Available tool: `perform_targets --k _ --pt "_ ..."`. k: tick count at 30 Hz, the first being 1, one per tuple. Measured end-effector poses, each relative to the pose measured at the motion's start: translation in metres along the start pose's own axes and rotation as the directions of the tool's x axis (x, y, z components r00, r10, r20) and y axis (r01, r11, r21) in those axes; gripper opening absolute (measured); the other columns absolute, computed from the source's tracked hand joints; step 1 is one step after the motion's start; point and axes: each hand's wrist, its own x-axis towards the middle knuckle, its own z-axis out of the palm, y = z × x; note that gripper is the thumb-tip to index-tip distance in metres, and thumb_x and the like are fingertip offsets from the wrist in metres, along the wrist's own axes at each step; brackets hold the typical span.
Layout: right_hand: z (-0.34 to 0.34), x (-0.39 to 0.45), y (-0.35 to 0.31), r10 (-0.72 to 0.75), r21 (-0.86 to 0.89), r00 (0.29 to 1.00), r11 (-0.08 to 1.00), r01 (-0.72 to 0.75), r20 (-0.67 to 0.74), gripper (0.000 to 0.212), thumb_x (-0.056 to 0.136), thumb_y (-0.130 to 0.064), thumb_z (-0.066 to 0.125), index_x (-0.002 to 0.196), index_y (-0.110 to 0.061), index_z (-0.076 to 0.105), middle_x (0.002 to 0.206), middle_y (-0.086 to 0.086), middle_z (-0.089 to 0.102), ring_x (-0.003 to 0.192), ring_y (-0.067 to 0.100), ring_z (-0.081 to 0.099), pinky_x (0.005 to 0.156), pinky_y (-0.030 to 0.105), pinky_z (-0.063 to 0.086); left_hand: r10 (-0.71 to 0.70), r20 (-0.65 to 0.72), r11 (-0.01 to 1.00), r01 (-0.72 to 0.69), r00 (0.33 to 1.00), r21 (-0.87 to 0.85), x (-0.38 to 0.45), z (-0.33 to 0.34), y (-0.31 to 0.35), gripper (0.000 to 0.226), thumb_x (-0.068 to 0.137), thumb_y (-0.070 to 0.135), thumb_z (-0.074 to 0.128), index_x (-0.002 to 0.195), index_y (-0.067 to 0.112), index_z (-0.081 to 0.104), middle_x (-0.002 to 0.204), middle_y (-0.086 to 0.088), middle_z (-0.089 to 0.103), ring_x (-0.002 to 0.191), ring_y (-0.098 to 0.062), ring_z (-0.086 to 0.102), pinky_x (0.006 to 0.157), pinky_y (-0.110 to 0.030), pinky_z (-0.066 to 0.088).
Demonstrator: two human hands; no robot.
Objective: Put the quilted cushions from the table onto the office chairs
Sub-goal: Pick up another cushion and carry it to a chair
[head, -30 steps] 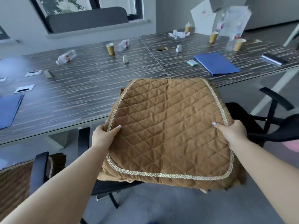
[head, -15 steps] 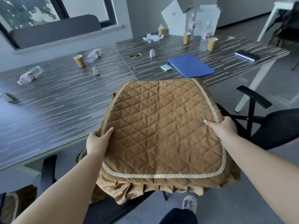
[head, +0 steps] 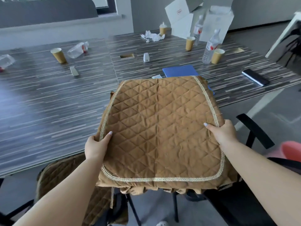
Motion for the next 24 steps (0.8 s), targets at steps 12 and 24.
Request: perform_targets --k 12,24 --pt "-0.029 0.104 -0.001 -0.118 0.073 0.979 0.992 0.107 0.165 0.041 0.073 -0.027 0.079 0.096 -0.013 0.048 0.094 0.005 0.062 0.093 0.032 0.063 0.087 0.047 0.05 -0.039 -0.167 0.999 0.044 0.985 0.028 -0.047 0.069 0.026 0.059 0.075 0.046 0.074 0.116 0.005 0.061 0.111 -0.012 0.067 0.103 -0.032 0.061 0.088 -0.041 0.049" --pt "-0.126 0.187 -0.05 -0.491 0.134 0.808 0.87 0.475 0.326 0.042 0.079 -0.032 0.073 0.103 -0.009 0.048 0.097 0.009 0.06 0.086 0.029 0.057 0.075 0.037 0.044 -0.309 -0.324 0.947 0.32 0.894 -0.02 -0.155 0.146 0.055 0.085 0.05 0.066 0.07 0.108 0.004 0.064 0.107 -0.018 0.067 0.102 -0.04 0.062 0.093 -0.048 0.05"
